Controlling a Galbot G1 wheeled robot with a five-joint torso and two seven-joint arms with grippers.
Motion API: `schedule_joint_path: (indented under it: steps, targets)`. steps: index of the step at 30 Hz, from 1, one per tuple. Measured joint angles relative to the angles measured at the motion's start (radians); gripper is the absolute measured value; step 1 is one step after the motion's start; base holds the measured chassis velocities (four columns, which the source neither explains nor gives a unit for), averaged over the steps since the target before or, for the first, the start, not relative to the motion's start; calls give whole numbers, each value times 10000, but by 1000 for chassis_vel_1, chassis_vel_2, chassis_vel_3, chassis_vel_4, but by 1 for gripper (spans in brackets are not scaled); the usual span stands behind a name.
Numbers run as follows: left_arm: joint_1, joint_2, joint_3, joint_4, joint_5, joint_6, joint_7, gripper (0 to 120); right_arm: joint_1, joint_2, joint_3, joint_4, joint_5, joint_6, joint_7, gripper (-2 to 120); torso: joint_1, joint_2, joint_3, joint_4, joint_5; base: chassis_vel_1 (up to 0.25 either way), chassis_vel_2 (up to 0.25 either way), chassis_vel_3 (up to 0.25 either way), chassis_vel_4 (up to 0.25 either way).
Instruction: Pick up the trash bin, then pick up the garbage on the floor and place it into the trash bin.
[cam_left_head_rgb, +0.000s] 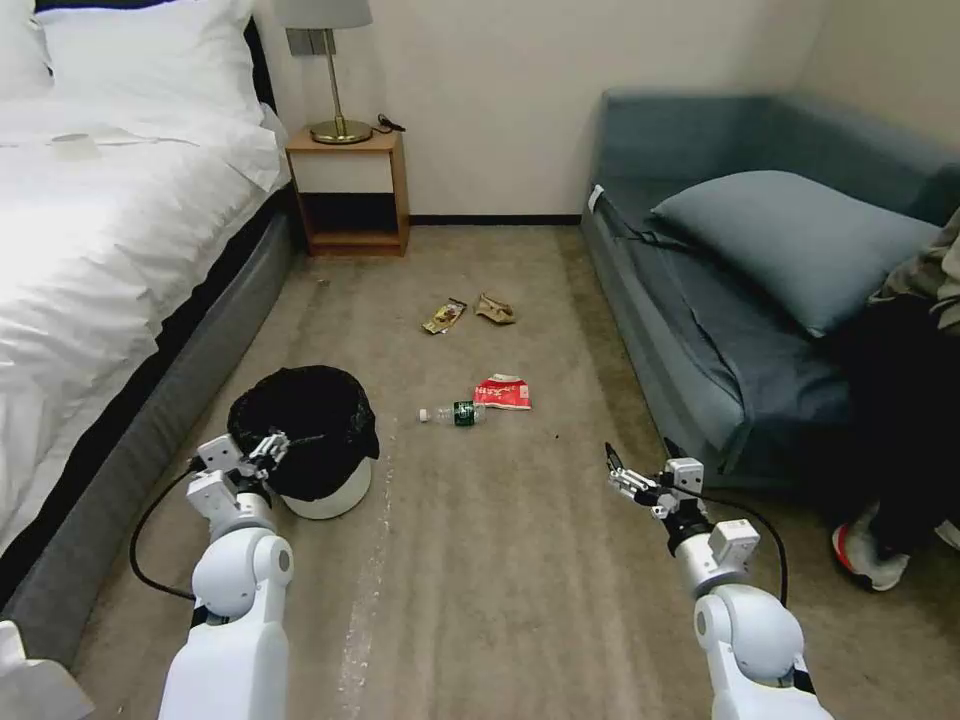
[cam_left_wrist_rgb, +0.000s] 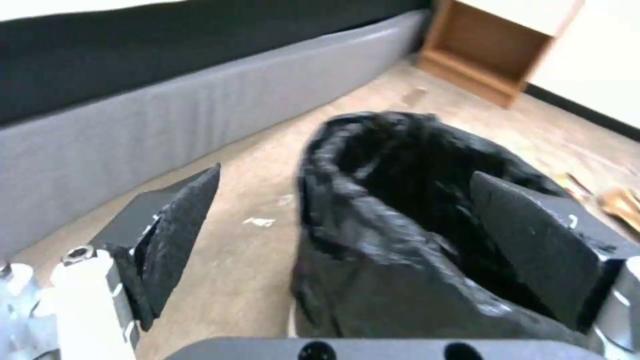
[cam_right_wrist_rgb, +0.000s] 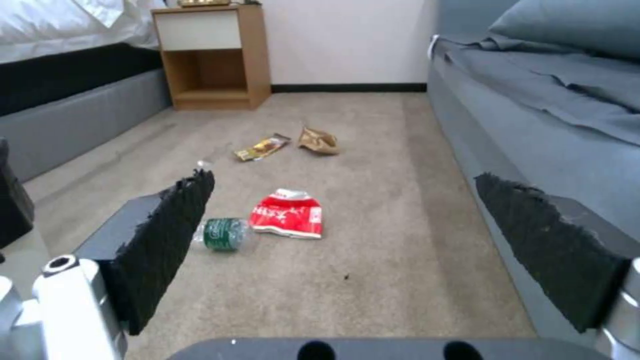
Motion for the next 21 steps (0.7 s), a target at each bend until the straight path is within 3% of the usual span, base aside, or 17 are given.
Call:
schedule_joint_path:
  steps: [5, 15, 17, 18, 20, 21]
  targets:
    - [-53, -46, -61, -167, -716, 112, -1002, 100, -94, 3, 2, -11, -9, 197, -111, 100, 0, 0, 0, 0, 0, 0, 0, 0, 0]
    - [-156, -56, -68, -124, -887, 117, -1246, 99, -238, 42, 12, 56, -31, 451, -317, 100, 0, 0, 0, 2, 1, 0, 0, 0, 0]
    - [-700, -66, -97, 395, -1329, -38, -1962, 99, -280, 72, 9, 9, -56, 626, -455, 100, 0, 0, 0, 1, 0, 0, 0, 0, 0]
    - [-700, -66, -97, 395, -1329, -38, -1962, 99, -280, 72, 9, 9, -56, 626, -455, 100, 0, 0, 0, 1, 0, 0, 0, 0, 0]
    - [-1516, -93, -138, 1177, -1970, -296, -2996, 99, -292, 111, 2, -56, -94, 771, -572, 100, 0, 0, 0, 0, -2, 0, 0, 0, 0]
    - [-1516, -93, -138, 1177, -1970, -296, -2996, 99, -292, 111, 2, -56, -94, 771, -572, 100, 0, 0, 0, 0, -2, 0, 0, 0, 0]
